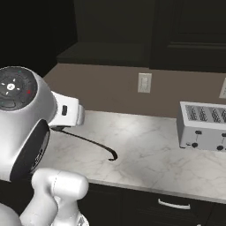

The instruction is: Open the cabinet and move the ladle to the pot. Then close the cabinet.

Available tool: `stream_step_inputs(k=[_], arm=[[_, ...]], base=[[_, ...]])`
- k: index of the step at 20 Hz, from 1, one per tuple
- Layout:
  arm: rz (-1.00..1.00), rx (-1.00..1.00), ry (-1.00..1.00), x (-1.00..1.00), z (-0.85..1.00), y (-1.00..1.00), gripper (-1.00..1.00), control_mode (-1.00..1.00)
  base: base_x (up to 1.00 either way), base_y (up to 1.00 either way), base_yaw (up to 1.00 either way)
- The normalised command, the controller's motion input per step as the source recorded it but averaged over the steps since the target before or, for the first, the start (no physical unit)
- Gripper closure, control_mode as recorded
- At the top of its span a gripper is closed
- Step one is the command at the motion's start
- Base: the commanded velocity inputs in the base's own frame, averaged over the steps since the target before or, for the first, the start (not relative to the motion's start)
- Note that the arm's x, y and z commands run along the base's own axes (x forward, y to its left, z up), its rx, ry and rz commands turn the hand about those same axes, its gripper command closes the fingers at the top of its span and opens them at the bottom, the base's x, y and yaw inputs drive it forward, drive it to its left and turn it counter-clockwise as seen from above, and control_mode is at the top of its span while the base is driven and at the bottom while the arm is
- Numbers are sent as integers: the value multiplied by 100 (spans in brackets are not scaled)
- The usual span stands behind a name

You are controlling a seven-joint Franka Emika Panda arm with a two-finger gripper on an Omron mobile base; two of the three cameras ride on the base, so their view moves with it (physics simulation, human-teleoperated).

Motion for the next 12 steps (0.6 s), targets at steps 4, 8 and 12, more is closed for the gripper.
stream_step_inputs(k=[4, 8, 12], arm=[[0, 4, 23, -7, -34, 0, 100, -100], [1, 2, 14, 0, -12, 3, 100, -100], [0, 1, 0, -26, -1, 0, 100, 100]], base=[[0, 0, 0], [0, 0, 0], [-24, 0, 0]])
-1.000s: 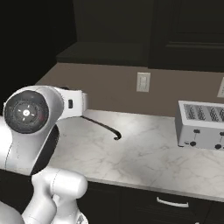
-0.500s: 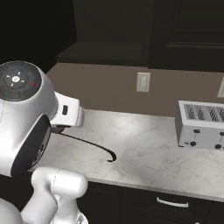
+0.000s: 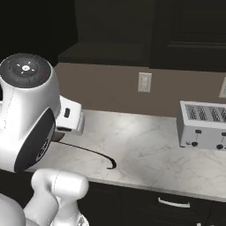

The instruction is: Open the cabinet and move the ladle to the pot. Then close the cabinet.

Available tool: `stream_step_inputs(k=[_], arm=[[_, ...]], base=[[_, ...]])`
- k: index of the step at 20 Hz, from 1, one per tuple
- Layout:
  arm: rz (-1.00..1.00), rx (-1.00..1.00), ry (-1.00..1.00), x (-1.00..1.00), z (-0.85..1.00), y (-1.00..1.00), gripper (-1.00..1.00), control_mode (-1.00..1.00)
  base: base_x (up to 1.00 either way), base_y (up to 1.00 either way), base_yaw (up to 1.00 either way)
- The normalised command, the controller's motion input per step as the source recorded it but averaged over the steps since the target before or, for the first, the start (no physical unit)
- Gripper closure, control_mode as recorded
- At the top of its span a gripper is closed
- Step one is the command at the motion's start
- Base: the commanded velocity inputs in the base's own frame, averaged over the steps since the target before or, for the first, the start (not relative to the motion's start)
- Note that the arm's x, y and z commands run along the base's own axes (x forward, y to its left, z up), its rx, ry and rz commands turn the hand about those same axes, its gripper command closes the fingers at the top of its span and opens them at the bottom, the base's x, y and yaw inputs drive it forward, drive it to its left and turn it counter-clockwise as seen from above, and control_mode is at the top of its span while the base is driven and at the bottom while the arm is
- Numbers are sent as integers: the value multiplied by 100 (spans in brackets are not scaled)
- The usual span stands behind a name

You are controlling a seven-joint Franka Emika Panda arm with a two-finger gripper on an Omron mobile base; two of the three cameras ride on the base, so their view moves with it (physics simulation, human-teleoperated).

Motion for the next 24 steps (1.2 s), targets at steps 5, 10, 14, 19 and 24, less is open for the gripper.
stream_step_inputs(k=[5, 10, 14, 19, 24], arm=[[0, 0, 0, 0, 0, 0, 100, 100], [0, 0, 0, 0, 0, 0, 100, 100], [0, 0, 0, 0, 0, 0, 100, 100], [0, 0, 0, 0, 0, 0, 100, 100], [0, 0, 0, 0, 0, 0, 100, 100]], base=[[-100, -4, -4], [-98, 6, 1], [-36, 31, 63], [-1, 33, 86], [0, 27, 83]])
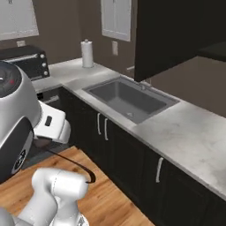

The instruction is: Open the cabinet and move the ladle to the pot. Then close the cabinet.

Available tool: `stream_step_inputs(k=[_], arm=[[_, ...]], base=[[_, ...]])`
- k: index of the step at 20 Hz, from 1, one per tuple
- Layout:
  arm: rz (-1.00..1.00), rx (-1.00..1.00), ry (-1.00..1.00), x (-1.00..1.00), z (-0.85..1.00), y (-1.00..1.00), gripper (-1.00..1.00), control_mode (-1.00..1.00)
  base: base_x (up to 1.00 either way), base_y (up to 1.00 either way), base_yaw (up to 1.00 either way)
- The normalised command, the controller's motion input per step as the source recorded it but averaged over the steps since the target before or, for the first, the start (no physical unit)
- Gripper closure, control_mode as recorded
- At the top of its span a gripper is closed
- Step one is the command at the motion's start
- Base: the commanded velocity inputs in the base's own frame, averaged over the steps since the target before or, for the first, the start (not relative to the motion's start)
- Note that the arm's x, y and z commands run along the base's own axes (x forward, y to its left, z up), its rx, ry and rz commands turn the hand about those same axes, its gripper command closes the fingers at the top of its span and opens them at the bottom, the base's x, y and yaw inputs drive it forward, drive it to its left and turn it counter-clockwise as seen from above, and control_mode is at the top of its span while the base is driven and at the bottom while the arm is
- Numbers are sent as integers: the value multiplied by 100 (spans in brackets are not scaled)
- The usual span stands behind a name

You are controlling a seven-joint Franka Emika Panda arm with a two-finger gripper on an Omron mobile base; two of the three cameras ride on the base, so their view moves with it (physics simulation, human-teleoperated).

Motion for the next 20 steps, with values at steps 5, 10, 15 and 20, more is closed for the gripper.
stream_step_inputs(k=[5, 10, 15, 20], arm=[[0, 0, 0, 0, 0, 0, 100, 100], [0, 0, 0, 0, 0, 0, 100, 100], [0, 0, 0, 0, 0, 0, 100, 100], [0, 0, 0, 0, 0, 0, 100, 100]], base=[[0, 28, 79], [0, 34, 76], [0, 37, 75], [0, 42, 74]])
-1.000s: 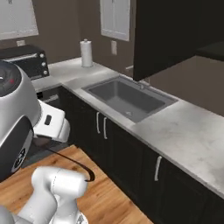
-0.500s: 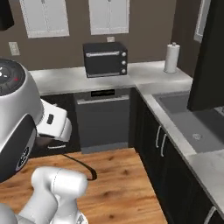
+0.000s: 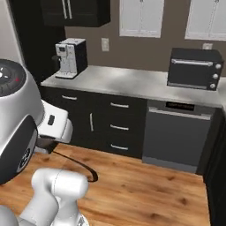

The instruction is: Open the cabinet and move the ladle to the pot. Then close the cabinet.

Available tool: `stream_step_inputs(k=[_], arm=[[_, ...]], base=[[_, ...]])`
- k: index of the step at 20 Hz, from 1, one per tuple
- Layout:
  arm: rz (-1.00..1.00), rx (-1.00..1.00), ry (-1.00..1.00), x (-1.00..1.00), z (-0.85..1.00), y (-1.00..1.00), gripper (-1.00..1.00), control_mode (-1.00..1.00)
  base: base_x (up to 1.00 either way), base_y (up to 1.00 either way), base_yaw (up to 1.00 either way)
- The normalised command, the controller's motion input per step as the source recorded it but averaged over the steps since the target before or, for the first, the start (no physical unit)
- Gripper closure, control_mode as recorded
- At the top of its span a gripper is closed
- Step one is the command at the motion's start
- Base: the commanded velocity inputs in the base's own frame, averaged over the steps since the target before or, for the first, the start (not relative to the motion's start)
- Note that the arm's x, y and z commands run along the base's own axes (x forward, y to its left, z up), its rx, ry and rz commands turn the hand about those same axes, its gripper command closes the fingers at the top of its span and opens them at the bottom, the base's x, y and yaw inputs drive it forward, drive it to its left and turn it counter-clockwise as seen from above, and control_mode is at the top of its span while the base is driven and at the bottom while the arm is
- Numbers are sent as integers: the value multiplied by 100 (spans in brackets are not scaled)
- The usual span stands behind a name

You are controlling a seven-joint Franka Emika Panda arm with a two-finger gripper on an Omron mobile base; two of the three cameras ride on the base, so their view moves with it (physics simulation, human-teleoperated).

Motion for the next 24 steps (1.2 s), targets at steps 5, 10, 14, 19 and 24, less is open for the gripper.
stream_step_inputs(k=[5, 10, 14, 19, 24], arm=[[0, 0, 0, 0, 0, 0, 100, 100], [0, 0, 0, 0, 0, 0, 100, 100], [0, 0, 0, 0, 0, 0, 100, 100], [0, 0, 0, 0, 0, 0, 100, 100], [0, 0, 0, 0, 0, 0, 100, 100]], base=[[-1, 33, 74], [-3, 29, 73], [-7, 29, 73], [-9, 31, 72], [-4, 34, 70]])
